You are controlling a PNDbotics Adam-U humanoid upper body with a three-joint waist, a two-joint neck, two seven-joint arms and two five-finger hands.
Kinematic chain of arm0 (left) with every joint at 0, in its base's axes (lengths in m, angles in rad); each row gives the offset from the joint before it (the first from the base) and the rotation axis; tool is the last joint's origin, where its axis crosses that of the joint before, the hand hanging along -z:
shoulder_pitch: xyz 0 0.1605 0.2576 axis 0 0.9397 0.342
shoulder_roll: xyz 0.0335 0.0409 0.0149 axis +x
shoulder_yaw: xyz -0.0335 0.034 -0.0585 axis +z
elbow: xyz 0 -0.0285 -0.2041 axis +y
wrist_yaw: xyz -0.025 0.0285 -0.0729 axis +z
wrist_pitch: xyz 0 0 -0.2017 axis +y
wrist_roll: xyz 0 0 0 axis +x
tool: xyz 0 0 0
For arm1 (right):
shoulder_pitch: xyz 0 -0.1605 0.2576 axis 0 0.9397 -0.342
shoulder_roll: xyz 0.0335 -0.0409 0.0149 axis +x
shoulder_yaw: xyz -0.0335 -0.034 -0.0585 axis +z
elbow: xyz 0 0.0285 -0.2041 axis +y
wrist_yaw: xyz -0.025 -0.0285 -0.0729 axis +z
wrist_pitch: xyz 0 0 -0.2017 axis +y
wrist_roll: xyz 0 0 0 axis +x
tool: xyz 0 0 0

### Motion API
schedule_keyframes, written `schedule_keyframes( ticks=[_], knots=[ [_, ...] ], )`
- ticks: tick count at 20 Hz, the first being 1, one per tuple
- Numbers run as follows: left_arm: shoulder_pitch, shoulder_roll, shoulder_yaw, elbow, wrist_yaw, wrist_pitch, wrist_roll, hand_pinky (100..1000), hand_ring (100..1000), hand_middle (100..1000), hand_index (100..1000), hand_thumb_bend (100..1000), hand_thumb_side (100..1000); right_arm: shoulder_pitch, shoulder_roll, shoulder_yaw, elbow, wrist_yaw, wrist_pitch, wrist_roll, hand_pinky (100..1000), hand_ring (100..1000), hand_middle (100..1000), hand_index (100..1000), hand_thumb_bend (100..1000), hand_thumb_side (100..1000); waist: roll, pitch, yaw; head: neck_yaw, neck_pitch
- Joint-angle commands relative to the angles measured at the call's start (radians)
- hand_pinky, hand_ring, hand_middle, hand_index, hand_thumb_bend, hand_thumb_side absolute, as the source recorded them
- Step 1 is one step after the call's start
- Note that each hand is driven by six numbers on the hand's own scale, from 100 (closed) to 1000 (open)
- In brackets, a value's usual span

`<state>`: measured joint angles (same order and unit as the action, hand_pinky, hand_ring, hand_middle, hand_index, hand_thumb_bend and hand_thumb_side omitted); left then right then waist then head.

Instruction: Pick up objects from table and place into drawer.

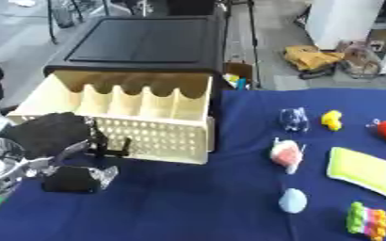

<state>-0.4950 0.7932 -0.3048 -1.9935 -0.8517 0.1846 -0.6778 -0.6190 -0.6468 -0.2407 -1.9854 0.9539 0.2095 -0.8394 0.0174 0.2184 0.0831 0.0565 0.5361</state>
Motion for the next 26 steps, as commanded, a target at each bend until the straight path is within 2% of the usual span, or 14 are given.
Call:
schedule_keyframes(
  ticks=[1,26],
  knots=[
    [-0.015,0.041,0.031,-0.007,0.004,0.006,0.012,100,100,100,425,100,860,-0.01,-0.026,-0.009,-0.015,0.007,0.01,-0.007,582,647,615,676,100,1000,0.001,-0.02,0.002,-0.003,0.007],
    [0.0,0.051,0.039,-0.007,0.077,-0.002,0.007,100,100,100,412,100,864,-0.001,-0.028,-0.012,-0.015,0.008,0.013,-0.013,581,647,615,676,100,1000,0.006,-0.028,0.005,-0.007,0.011]
  ],
)
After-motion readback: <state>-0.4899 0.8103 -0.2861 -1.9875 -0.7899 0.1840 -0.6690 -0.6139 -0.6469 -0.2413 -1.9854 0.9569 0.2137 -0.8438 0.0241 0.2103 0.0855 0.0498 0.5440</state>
